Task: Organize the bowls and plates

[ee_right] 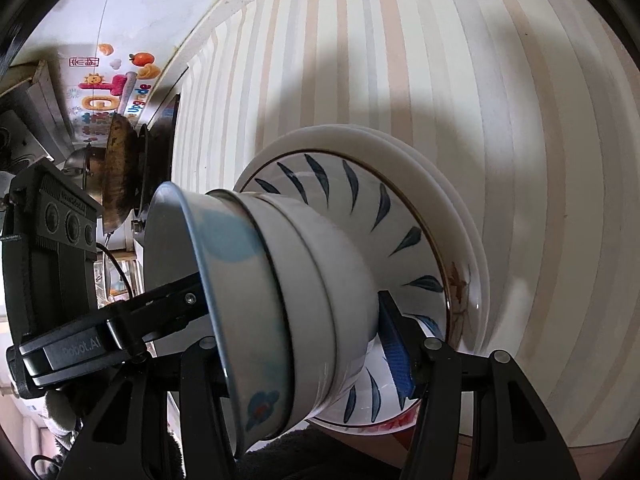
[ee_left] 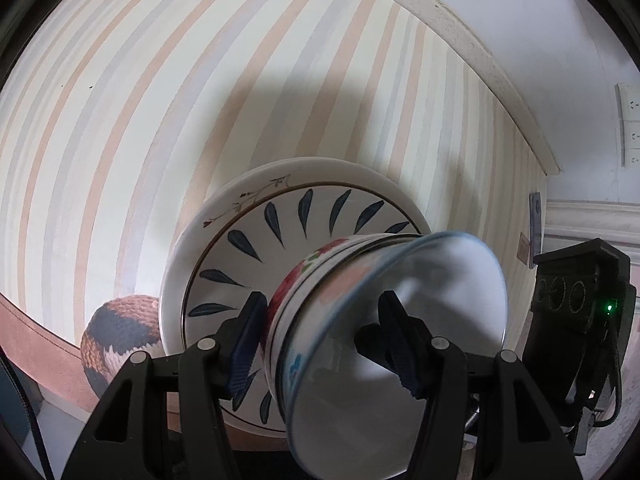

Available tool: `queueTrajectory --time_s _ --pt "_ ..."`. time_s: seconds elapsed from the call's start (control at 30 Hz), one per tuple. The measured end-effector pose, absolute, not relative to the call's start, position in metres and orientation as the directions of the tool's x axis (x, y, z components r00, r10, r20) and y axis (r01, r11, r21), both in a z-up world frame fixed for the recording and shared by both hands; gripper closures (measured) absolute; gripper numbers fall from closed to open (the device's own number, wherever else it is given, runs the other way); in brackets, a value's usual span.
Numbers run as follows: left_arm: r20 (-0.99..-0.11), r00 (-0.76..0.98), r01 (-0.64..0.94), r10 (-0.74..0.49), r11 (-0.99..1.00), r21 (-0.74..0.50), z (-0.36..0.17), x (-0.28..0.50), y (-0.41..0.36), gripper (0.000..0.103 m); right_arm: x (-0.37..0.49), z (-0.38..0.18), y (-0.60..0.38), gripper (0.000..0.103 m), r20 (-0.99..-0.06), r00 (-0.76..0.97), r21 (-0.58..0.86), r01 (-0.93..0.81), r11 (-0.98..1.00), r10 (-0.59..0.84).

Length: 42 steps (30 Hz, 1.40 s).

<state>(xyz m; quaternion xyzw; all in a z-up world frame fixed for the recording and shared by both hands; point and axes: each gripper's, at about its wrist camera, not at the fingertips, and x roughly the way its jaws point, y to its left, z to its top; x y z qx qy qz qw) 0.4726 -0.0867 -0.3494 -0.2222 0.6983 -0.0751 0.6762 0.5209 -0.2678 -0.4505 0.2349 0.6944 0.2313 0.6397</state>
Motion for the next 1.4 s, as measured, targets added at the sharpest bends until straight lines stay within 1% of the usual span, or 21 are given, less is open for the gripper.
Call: queueTrajectory --time_s 0.27,0.43,0.6,0.63,0.7,0.73,0.77,0.8,0.83,0.9,1.0,1.13,1.4 --pt "-0.915 0.018 -0.182 -0.402 0.899 -0.398 -0.345 0.473 -0.09 0.048 0.518 -0.448 -0.271 0.045 -0.797 -0.062 0.6 0.033 0.799 0.601" --pt "-0.94 0.062 -0.127 -0.337 0.931 -0.342 -0.324 0.47 -0.095 0.048 0.515 -0.428 -0.276 0.045 -0.826 -0.017 0.564 0.001 0.826 0.564" --pt "-0.956 0.12 -0.065 -0.267 0.959 -0.276 -0.295 0.458 -0.093 0.048 0.505 -0.395 -0.282 0.044 -0.862 0.058 0.503 -0.023 0.864 0.503" --pt "-0.958 0.133 -0.05 -0.255 0.963 -0.264 -0.289 0.454 -0.092 0.048 0.501 -0.386 -0.283 0.04 -0.869 0.081 0.487 -0.026 0.873 0.487" --pt "-0.959 0.161 -0.019 -0.233 0.971 -0.239 -0.277 0.445 -0.09 0.047 0.492 -0.367 -0.285 0.028 -0.882 0.128 0.454 -0.032 0.891 0.454" --pt "-0.959 0.175 -0.007 -0.222 0.974 -0.227 -0.272 0.44 -0.088 0.047 0.487 -0.358 -0.286 0.016 -0.888 0.148 0.436 -0.033 0.9 0.435" --pt "-0.956 0.197 0.007 -0.216 0.976 -0.219 -0.265 0.433 -0.084 0.045 0.482 -0.349 -0.286 0.011 -0.894 0.172 0.414 -0.036 0.91 0.414" --pt "-0.955 0.209 0.013 -0.212 0.977 -0.214 -0.261 0.43 -0.083 0.035 0.475 -0.339 -0.285 0.011 -0.898 0.197 0.393 -0.039 0.919 0.392" --pt "-0.951 0.231 0.027 -0.205 0.979 -0.204 -0.255 0.424 -0.08 0.021 0.466 -0.327 -0.284 0.01 -0.905 0.229 0.36 -0.038 0.932 0.358" --pt "-0.943 0.285 0.051 -0.175 0.985 -0.167 -0.242 0.412 -0.072 0.011 0.45 -0.309 -0.282 0.009 -0.907 0.278 0.321 -0.028 0.947 0.316" --pt "-0.926 0.343 0.074 -0.156 0.988 -0.139 -0.225 0.395 -0.065 0.009 0.422 -0.282 -0.278 0.008 -0.899 0.348 0.285 0.004 0.958 0.266" --pt "-0.897 0.408 0.117 -0.168 0.984 -0.131 -0.198 0.369 -0.053 0.009 0.383 -0.249 -0.266 0.007 -0.878 0.431 0.246 0.034 0.969 0.208" --pt "-0.84 0.524 0.133 -0.144 0.987 -0.086 -0.143 0.308 -0.044 0.009 0.299 -0.189 -0.249 0.006 -0.821 0.544 0.233 0.043 0.972 0.173"
